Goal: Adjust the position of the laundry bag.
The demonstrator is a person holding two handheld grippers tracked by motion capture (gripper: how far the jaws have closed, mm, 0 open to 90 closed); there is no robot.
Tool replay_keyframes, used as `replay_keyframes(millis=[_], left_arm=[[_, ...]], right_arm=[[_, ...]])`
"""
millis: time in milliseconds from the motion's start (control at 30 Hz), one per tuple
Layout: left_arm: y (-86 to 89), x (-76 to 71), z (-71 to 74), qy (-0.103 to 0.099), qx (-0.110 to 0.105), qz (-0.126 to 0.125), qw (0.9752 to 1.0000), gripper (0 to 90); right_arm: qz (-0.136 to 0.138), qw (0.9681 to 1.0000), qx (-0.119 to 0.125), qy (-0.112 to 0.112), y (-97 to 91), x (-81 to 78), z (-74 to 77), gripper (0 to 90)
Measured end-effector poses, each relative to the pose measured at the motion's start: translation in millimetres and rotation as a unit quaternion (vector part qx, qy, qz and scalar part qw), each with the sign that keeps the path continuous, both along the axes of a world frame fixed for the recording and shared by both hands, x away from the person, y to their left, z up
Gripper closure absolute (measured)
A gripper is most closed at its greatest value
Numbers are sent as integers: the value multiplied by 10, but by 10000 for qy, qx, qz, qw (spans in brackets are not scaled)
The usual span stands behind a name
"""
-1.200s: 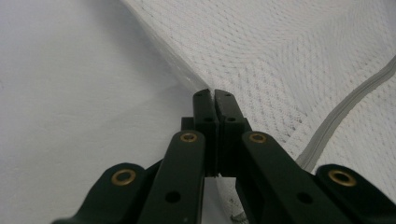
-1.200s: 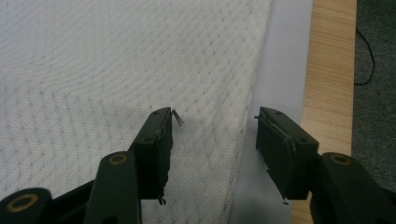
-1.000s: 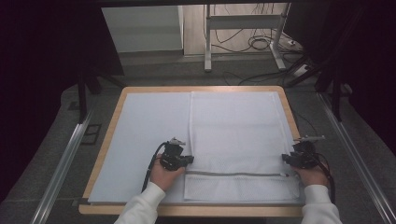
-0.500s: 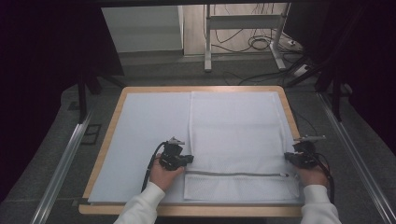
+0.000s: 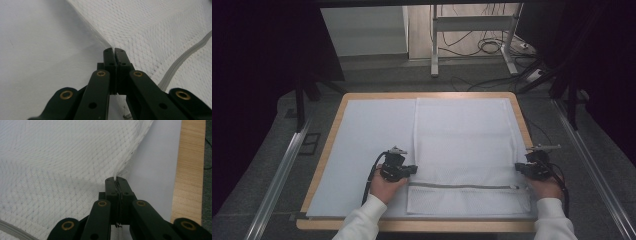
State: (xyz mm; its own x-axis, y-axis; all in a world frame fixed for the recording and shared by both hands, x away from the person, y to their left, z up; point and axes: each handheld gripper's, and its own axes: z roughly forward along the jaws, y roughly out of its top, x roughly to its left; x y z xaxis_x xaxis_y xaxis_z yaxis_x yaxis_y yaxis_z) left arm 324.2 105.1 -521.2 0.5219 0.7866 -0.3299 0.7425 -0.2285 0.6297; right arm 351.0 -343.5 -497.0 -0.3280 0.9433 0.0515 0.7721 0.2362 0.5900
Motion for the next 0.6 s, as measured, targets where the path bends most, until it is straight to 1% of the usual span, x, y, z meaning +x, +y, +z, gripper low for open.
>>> replay_keyframes(millis=[133, 600], left_arm=[[25, -6, 3, -3, 8, 0, 10000, 898], [137, -27, 9, -20, 10, 78, 10000, 897]], right_arm=[[6, 10000, 29, -40, 18, 1, 5, 879], [118, 9999, 98, -58, 95, 4, 7, 879]])
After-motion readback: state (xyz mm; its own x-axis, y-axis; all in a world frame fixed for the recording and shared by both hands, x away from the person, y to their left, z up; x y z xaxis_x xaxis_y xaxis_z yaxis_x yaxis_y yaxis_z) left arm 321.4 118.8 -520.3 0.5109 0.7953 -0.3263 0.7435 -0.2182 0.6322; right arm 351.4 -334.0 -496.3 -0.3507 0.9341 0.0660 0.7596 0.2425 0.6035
